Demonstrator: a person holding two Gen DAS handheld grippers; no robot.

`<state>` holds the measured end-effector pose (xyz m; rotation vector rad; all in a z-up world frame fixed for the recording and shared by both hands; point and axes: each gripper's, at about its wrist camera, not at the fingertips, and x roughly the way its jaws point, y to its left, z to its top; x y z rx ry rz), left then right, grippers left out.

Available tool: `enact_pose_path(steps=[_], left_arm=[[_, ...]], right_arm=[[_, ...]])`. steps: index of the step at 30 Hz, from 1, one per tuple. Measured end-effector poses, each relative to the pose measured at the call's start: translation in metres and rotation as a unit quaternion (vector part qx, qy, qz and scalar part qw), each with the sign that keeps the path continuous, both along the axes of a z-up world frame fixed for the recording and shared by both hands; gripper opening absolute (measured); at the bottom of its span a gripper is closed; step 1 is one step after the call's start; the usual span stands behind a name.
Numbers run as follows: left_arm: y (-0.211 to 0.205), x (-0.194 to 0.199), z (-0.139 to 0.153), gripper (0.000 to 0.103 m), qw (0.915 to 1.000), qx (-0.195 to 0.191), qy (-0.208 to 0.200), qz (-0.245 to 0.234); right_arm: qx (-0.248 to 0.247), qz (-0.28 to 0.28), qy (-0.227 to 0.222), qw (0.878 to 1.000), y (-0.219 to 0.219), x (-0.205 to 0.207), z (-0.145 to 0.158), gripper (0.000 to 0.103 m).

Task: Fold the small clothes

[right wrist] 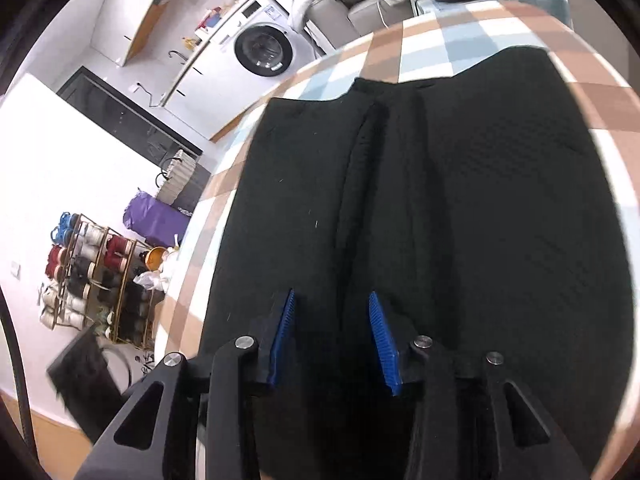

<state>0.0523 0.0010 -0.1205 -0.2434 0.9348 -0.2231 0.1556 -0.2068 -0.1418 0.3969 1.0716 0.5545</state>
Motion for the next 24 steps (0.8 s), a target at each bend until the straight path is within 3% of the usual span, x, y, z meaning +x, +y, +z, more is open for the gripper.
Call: enact_pose_path(steps=[2,3,6,8,11,14,18,23,24], left_arm=[[0.001,0.0,0.0,0.068,1.0,-0.003,0.0,0.002],[0.002,0.0,0.001,0.068,1.0,-0.003,0.0,0.003],[0.003,0.0,0.006,0.068,1.0,-0.001,-0.008,0.005],[0.005,0.001,0.006,0.068,0.9999,-0.007,-0.009,0.003],[0.004,0.005,0.002,0.068,1.0,-0.006,-0.004,0.002],[0.006,0.002,0.004,0.068,1.0,-0.005,-0.005,0.003],[0.01,0.0,0.004,0.068,0.9999,-0.008,-0.005,0.011],[0.01,0.002,0.005,0.068,0.9998,-0.01,-0.008,0.014],[0.01,0.002,0.005,0.068,0.9998,-0.01,-0.009,0.013]], right_arm=[[-0.022,0.008,-0.008,1.0,0.011,0.009,-0.002,0.01],[-0.033,0.016,-0.016,0.999,0.016,0.01,0.001,0.008],[-0.049,0.023,-0.076,0.996,0.019,-0.008,0.031,0.008],[-0.071,0.016,-0.084,0.994,0.016,-0.012,0.038,0.008],[-0.096,0.015,-0.055,0.994,0.014,-0.002,0.017,0.009],[-0.055,0.003,-0.008,0.998,0.002,-0.001,0.003,0.015],[-0.028,0.012,-0.011,0.999,-0.008,-0.031,0.004,0.025],[-0.033,0.021,-0.017,0.999,-0.01,-0.077,-0.007,0.025],[-0.038,0.025,-0.023,0.999,-0.01,-0.084,-0.008,0.016]])
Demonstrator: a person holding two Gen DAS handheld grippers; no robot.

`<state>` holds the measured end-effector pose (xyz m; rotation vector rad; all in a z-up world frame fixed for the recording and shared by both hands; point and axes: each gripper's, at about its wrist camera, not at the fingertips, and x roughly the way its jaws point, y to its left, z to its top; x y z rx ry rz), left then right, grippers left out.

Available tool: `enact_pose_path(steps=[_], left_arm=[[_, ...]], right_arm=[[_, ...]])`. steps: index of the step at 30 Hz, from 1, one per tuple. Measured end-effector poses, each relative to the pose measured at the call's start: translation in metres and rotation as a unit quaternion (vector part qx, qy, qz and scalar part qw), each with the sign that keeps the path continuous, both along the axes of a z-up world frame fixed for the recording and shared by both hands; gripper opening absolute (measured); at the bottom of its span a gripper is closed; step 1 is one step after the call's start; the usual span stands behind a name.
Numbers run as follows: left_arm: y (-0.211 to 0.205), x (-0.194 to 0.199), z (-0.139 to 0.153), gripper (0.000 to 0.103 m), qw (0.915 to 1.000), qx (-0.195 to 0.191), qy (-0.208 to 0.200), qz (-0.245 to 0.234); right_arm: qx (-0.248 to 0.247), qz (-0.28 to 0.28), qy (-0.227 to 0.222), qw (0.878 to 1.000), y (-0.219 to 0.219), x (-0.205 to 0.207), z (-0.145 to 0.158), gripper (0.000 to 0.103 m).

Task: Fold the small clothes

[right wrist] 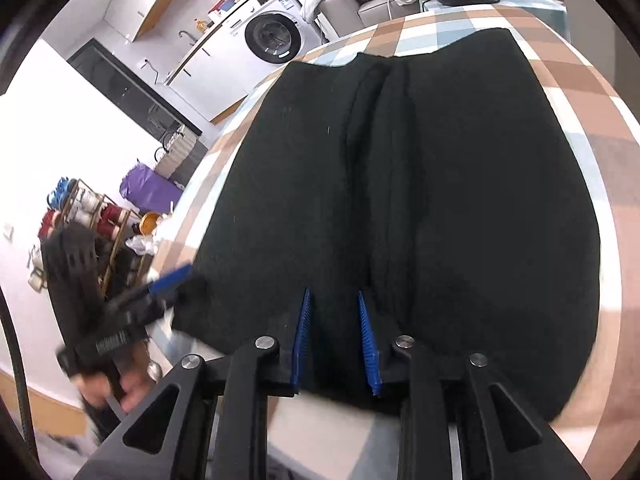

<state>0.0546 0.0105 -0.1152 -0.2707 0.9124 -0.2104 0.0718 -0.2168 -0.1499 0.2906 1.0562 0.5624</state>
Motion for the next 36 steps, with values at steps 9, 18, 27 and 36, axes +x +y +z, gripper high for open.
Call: enact_pose_path(steps=[9,18,27,36], left_arm=[[-0.007,0.0,0.007,0.068,0.9999,0.007,-0.008,-0.006],[-0.005,0.003,0.003,0.068,1.0,0.005,-0.002,-0.002],[-0.01,0.006,-0.001,0.068,0.9999,0.009,0.006,-0.012],[-0.006,0.013,-0.002,0.068,0.9999,0.006,0.007,-0.011]], right_arm=[[-0.061,0.018,-0.035,0.997,0.009,-0.016,0.01,0.009],[-0.008,-0.028,-0.04,0.999,-0.021,0.006,0.014,0.038],[0.056,-0.05,0.01,0.997,-0.015,0.089,-0.001,0.039],[0.078,-0.044,0.017,0.996,-0.008,0.121,0.002,0.04]])
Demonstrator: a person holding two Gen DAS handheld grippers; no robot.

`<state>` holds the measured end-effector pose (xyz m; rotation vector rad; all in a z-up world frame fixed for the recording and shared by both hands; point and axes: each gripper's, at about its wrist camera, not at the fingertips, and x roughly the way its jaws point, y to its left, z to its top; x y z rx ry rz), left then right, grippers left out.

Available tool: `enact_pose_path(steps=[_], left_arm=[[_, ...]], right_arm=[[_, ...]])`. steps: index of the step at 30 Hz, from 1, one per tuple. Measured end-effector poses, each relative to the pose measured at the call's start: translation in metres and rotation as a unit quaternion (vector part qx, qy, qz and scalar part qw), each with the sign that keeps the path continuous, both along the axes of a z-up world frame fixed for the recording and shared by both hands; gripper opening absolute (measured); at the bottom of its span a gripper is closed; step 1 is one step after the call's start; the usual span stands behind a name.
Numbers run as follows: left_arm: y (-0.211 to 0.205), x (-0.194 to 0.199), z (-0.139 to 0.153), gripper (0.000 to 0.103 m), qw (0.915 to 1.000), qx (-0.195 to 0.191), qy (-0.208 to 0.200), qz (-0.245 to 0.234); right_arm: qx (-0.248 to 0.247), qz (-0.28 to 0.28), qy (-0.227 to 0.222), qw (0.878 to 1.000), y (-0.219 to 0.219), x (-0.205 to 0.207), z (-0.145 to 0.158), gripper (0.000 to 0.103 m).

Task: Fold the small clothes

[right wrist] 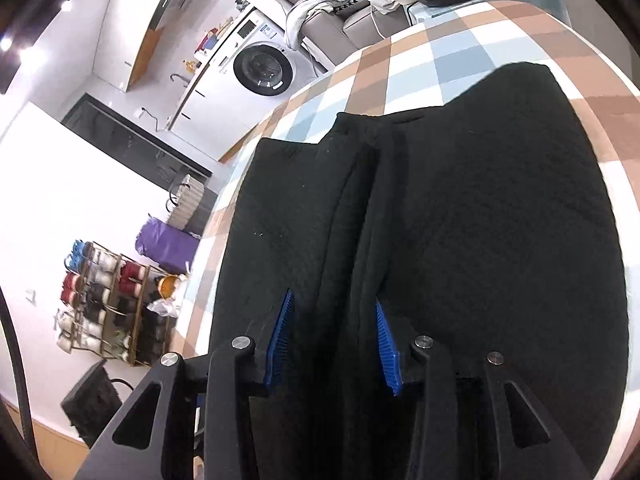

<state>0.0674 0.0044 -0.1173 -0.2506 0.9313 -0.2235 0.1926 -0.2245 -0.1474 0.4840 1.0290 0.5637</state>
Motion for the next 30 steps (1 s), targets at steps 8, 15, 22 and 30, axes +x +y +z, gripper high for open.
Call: enact_pose_path(steps=[8,15,22,30], left_arm=[[0.001,0.001,0.004,0.068,1.0,0.0,-0.004,0.003],[0.002,-0.003,0.013,0.068,0.9998,-0.001,-0.019,0.006],[-0.007,-0.004,0.01,0.068,0.9999,0.003,-0.013,0.0],[-0.011,-0.003,0.005,0.068,1.0,0.002,-0.006,-0.005]], right_arm=[[-0.096,0.032,-0.066,0.993,0.03,-0.005,0.006,0.009],[-0.142,0.012,-0.14,0.98,0.018,-0.035,0.053,0.008],[-0.108,-0.017,-0.035,0.993,-0.008,-0.018,0.009,0.019],[-0.029,-0.003,-0.019,0.999,-0.04,-0.091,0.003,0.036]])
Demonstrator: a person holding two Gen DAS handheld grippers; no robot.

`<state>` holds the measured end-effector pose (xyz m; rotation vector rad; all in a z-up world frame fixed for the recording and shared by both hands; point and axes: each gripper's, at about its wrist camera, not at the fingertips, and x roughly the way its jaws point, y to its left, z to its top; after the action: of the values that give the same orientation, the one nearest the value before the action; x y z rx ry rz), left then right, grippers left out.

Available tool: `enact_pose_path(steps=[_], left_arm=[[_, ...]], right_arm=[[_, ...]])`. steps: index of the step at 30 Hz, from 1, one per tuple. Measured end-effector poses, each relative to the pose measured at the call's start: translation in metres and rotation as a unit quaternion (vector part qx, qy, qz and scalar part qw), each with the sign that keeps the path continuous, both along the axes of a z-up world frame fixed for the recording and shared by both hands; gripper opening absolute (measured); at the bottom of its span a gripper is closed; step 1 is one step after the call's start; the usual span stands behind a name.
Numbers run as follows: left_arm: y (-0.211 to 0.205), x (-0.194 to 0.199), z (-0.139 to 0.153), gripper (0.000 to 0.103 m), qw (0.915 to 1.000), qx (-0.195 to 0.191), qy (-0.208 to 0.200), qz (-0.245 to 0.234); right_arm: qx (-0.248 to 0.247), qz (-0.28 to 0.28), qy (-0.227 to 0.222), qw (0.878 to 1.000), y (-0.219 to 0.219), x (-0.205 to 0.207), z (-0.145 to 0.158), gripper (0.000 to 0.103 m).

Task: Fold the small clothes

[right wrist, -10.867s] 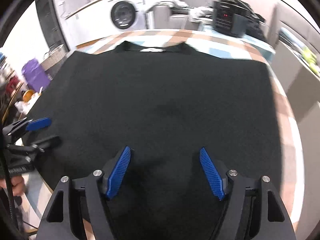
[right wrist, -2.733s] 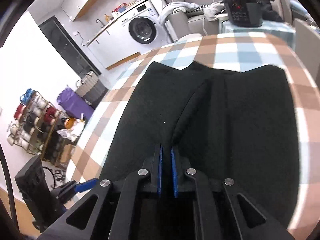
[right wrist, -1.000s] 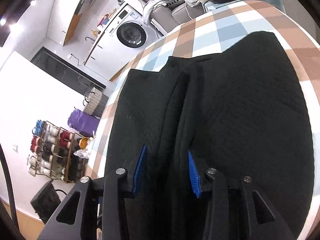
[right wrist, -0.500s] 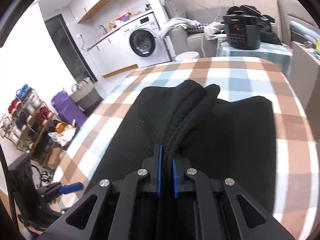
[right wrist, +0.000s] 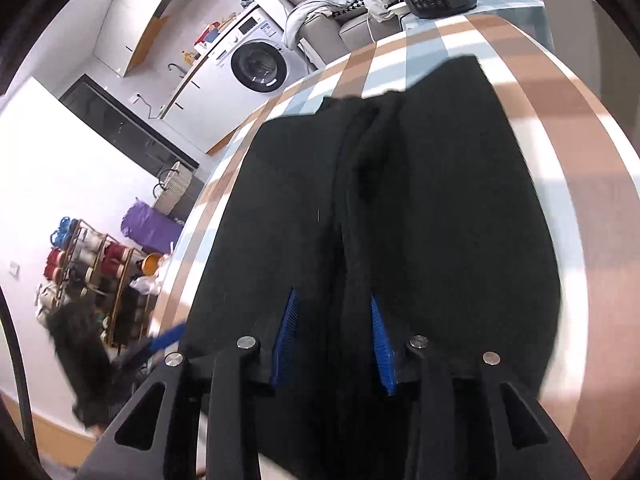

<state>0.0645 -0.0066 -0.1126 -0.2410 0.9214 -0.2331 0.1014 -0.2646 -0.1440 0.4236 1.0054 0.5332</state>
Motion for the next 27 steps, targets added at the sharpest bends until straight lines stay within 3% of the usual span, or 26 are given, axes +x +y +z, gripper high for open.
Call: enact_pose_path(steps=[3,7,10,13,15,17,20,22,25,27], left_arm=[[-0.002,0.003,-0.001,0.068,1.0,0.0,0.001,-0.003],[-0.006,0.003,0.001,0.068,1.0,0.006,-0.003,-0.006],[-0.006,0.002,0.004,0.068,0.9999,0.008,-0.006,-0.004],[-0.005,-0.001,0.008,0.068,0.9999,0.009,-0.011,0.002],[-0.004,-0.002,0.012,0.068,0.9998,0.009,-0.015,0.004],[-0.004,-0.001,0.014,0.068,0.9998,0.008,-0.018,0.003],[-0.006,0.006,0.009,0.068,0.9999,0.007,-0.01,0.002],[-0.008,0.01,0.004,0.068,1.0,0.006,-0.003,0.001],[-0.011,0.016,-0.002,0.068,1.0,0.006,0.005,-0.001],[-0.011,0.022,-0.006,0.067,1.0,0.001,0.007,0.0]], right_arm=[[0.008,0.002,-0.017,1.0,-0.001,-0.021,-0.002,0.036],[-0.003,0.009,-0.028,1.0,0.011,-0.016,-0.002,0.035],[-0.038,0.01,-0.042,0.998,0.024,-0.013,-0.002,0.013],[-0.057,0.018,-0.076,0.995,0.032,-0.018,0.014,0.009],[-0.067,0.015,-0.113,0.991,0.031,-0.029,0.038,0.009],[-0.078,0.009,-0.12,0.99,0.025,-0.036,0.046,0.009],[-0.119,-0.004,-0.087,0.989,0.02,-0.033,0.026,0.01],[-0.109,-0.014,-0.046,0.993,0.012,-0.025,0.006,0.013],[-0.085,-0.026,-0.046,0.995,-0.002,-0.032,0.008,0.025],[-0.091,-0.036,-0.057,0.994,-0.009,-0.038,0.012,0.028]])
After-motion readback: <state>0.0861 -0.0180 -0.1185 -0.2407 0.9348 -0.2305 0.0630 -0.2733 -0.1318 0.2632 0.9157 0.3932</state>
